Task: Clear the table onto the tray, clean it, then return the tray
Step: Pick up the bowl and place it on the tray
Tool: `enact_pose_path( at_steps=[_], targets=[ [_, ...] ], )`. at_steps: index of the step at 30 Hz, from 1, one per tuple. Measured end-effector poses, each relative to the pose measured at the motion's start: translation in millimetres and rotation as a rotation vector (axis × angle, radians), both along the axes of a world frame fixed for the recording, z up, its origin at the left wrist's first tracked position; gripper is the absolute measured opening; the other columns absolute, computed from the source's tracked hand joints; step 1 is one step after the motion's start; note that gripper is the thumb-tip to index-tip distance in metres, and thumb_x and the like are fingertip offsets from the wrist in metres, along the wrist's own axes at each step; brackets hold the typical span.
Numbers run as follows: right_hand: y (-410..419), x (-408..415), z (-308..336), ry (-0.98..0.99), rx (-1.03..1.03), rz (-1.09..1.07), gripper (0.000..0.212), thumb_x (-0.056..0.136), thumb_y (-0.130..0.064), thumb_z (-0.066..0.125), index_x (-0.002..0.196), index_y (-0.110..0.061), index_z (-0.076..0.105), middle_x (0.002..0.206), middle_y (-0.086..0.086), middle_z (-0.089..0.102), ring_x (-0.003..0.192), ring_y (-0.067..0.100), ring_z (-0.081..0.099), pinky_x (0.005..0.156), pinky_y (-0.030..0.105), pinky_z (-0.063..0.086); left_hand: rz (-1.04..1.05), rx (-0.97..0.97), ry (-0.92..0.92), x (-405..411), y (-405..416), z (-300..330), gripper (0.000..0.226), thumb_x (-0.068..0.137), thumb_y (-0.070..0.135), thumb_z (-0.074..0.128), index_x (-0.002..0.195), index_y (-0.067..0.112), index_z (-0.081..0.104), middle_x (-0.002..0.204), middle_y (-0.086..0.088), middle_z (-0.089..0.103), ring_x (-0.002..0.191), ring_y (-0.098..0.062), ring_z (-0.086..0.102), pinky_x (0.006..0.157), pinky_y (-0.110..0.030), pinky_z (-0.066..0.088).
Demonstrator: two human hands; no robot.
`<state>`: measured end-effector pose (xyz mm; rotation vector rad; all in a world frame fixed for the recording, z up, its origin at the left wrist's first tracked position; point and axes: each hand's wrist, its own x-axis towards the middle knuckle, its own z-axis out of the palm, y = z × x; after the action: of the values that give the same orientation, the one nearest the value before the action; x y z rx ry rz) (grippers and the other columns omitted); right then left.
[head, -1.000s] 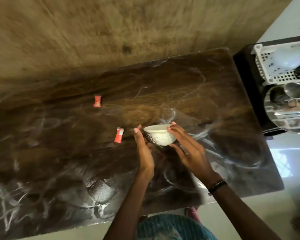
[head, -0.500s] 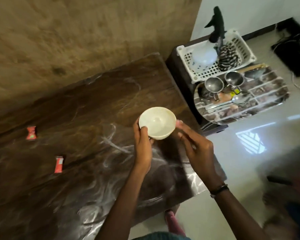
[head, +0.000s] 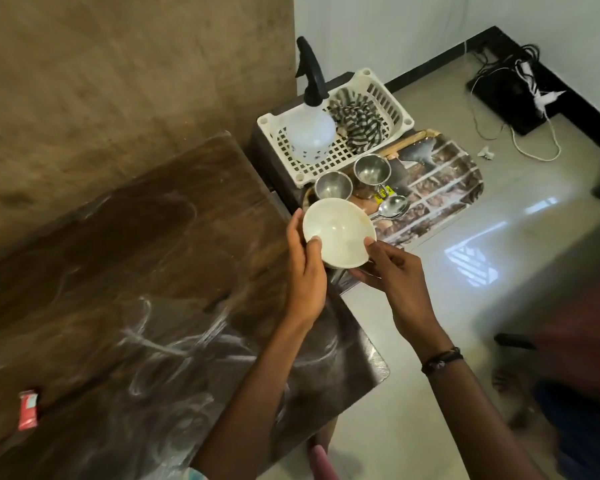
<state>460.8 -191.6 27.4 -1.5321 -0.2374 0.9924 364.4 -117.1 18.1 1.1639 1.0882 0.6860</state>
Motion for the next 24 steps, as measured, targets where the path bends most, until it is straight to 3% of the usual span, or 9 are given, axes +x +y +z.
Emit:
enact_pose_path(
  at_steps=[4,7,11,17,24],
  targets=[
    [-4,32,-3,-0.073,-0.033,-0.058,0.024,0.097,-0.019,0.053,0.099,-0.002,0.071,0.105,0.016,0.070,0.098,0.028,0.068,0.075,0.027,0.059,-0.118,-0.081,-0.092,32,6,4,0.048,0.100,0.021,0.040,0.144,0.033,0.025,0.143,0.006,0.035,0.120,-0.007,0.046,0.089,-0.025,0.053],
    [-2,61,-3,-0.104,-0.006,-0.151,0.024,0.097,-0.018,0.053,0.096,-0.001,0.070,0.103,0.021,0.065,0.096,0.031,0.066,0.072,0.024,0.058,-0.175,-0.116,-0.121,48,13,6,0.055,0.095,0.039,0.045,0.145,0.039,0.022,0.152,0.009,0.029,0.123,0.002,0.041,0.089,-0.018,0.043],
    [18,107,-5,-0.088,0.027,-0.368,0.020,0.098,-0.014,0.052,0.086,-0.005,0.066,0.109,0.018,0.062,0.100,0.031,0.063,0.071,0.022,0.057,-0.185,-0.128,-0.181,60,20,3,0.049,0.099,0.029,0.042,0.146,0.027,0.027,0.139,0.019,0.039,0.100,0.024,0.052,0.082,0.000,0.042],
    [57,153,-28,-0.126,-0.066,-0.444,0.029,0.098,-0.013,0.052,0.112,0.012,0.060,0.126,0.021,0.058,0.107,0.031,0.064,0.071,0.023,0.059,-0.202,-0.144,-0.151,71,30,-10,0.048,0.099,0.029,0.042,0.145,0.026,0.032,0.151,0.008,0.035,0.106,0.022,0.044,0.088,-0.006,0.040],
    [79,155,-52,-0.112,-0.173,-0.392,0.030,0.098,-0.012,0.051,0.110,0.015,0.058,0.126,0.017,0.057,0.114,0.032,0.060,0.086,0.036,0.056,-0.204,-0.124,-0.133,75,38,-17,0.043,0.099,0.030,0.041,0.141,0.026,0.037,0.148,0.008,0.039,0.115,0.011,0.046,0.095,-0.013,0.041]
  ],
)
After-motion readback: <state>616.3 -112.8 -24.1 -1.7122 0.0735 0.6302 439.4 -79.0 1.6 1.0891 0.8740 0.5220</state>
